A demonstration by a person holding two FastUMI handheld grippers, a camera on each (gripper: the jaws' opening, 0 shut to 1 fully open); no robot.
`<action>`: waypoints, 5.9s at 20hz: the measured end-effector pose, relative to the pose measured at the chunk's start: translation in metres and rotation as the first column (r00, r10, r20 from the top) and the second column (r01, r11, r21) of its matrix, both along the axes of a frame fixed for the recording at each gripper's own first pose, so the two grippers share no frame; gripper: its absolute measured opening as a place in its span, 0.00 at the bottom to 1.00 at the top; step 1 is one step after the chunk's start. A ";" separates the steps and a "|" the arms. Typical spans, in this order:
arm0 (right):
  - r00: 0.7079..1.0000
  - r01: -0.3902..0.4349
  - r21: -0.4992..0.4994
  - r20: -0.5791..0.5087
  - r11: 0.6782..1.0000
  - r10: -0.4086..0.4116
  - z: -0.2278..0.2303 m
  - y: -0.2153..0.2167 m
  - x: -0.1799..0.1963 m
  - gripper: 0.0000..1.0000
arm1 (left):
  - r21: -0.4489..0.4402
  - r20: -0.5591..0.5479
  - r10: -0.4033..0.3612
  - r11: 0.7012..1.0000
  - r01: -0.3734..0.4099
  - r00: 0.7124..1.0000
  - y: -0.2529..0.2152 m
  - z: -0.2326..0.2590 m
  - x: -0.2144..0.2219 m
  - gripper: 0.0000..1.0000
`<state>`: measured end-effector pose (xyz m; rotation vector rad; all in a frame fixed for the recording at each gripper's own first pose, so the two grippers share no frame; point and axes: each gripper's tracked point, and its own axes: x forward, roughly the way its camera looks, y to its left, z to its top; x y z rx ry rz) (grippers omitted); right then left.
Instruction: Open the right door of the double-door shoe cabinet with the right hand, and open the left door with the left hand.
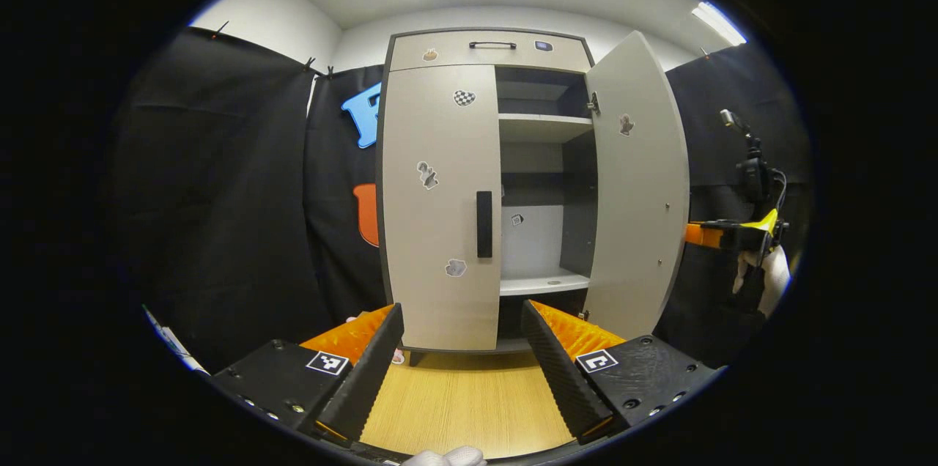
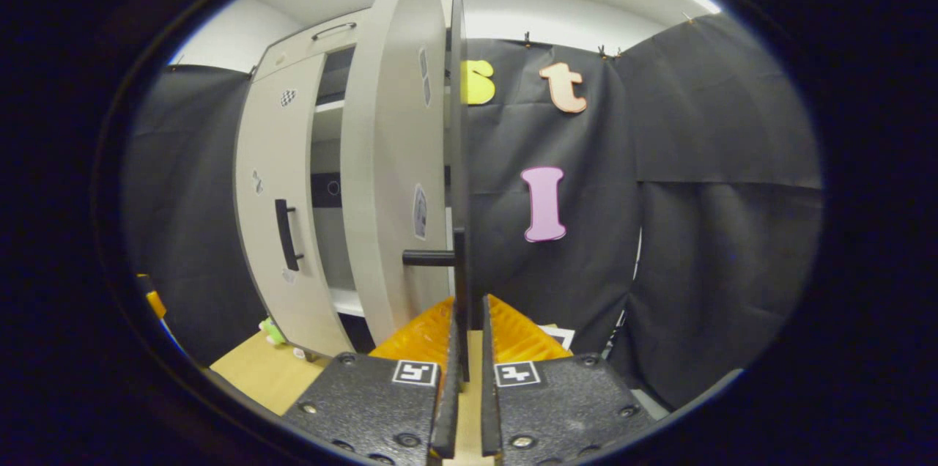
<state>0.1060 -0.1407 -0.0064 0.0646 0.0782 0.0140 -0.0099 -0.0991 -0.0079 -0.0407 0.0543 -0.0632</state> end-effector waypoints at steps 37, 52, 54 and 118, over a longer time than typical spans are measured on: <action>0.993 0.104 -0.015 -0.048 0.994 -0.105 -0.021 0.071 -0.094 0.98 | 0.031 0.068 -0.090 0.996 0.088 0.994 -0.061 0.019 0.303 0.96; 0.997 0.033 -0.003 -0.065 0.999 -0.033 -0.027 0.079 -0.088 0.98 | -0.008 0.033 -0.080 0.997 0.081 0.996 -0.060 0.011 0.328 0.13; 0.998 0.022 -0.008 -0.051 1.000 -0.023 -0.023 0.081 -0.093 0.98 | 0.006 0.029 -0.089 0.996 0.088 0.996 -0.059 0.010 0.328 0.05; 0.974 -0.227 -0.013 -0.032 0.974 0.226 -0.021 0.235 -0.123 0.97 | 0.007 0.061 -0.029 1.000 0.028 0.998 0.198 -0.021 0.172 0.09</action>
